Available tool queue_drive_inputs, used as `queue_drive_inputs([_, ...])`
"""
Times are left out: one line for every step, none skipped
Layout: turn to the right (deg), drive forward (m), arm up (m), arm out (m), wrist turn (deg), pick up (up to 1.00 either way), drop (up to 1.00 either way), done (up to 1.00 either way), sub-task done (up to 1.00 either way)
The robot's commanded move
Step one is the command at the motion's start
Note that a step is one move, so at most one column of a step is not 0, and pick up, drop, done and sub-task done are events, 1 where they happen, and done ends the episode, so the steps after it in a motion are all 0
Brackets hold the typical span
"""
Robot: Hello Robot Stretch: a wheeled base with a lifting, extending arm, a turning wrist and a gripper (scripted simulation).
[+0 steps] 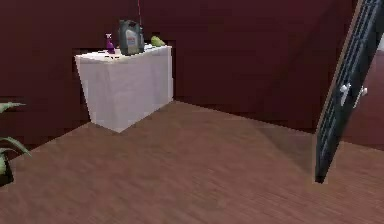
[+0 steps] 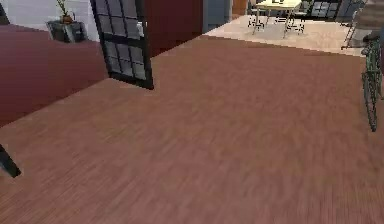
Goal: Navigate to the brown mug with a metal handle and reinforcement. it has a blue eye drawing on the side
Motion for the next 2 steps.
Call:
queue_drive_inputs([45.0, 0.0, 0.0, 0.0, 0.0, 0.0, 0.0, 0.0, 0.0])
queue_drive_inputs([12.0, 0.0, 0.0, 0.0, 0.0, 0.0, 0.0, 0.0, 0.0])
